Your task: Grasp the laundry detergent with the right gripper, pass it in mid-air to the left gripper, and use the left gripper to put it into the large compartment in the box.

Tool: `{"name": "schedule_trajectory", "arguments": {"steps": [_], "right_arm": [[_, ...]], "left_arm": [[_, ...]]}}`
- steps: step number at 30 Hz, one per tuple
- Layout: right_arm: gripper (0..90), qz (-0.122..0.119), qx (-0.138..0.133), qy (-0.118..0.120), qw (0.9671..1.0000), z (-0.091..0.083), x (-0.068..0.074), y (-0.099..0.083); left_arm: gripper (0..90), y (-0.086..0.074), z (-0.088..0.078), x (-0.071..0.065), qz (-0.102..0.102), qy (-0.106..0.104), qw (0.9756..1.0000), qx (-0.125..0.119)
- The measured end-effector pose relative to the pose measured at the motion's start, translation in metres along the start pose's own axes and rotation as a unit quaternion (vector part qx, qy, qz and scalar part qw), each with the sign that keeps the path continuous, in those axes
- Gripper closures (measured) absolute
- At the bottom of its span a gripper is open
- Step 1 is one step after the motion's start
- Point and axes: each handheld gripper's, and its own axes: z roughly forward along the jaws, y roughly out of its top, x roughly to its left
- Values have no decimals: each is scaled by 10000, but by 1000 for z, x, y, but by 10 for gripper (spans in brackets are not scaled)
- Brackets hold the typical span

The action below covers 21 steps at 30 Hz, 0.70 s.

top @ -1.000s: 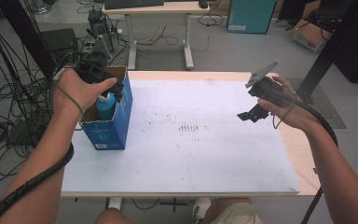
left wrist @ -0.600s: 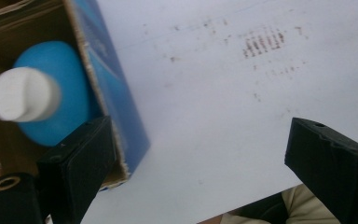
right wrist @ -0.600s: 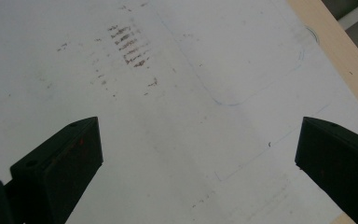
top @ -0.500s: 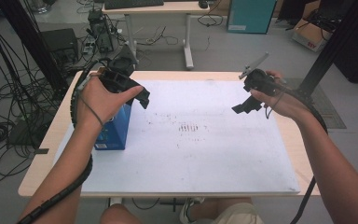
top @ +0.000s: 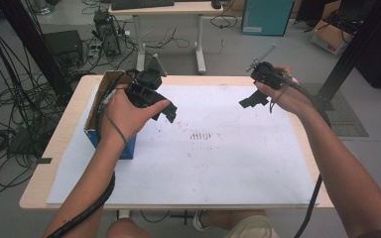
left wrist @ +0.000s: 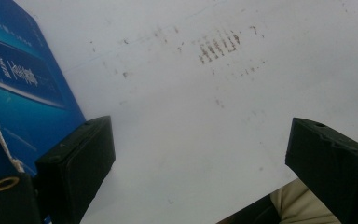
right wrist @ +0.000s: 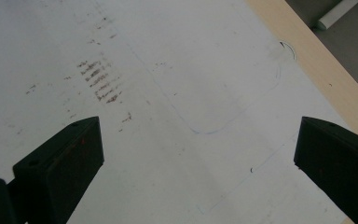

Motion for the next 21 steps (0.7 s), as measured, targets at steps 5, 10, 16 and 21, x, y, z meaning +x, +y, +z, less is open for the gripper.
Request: {"name": "schedule_trajectory", "arguments": {"steps": [5, 10, 16, 21], "right_arm": [[10, -29, 124, -16, 9999, 10, -6, 9], [9, 74, 180, 25, 9998, 16, -9, 14], [9, 123, 196, 13, 9997, 18, -14, 19], [9, 177, 229, -21, 9996, 19, -17, 20]], "left_arm": [[86, 0, 5, 0, 43, -31, 10000, -15], [86, 1, 8, -2, 126, -31, 9999, -3], [86, 3, 11, -4, 190, -62, 9998, -3], [86, 2, 16, -7, 215, -104, 9997, 32]]}}
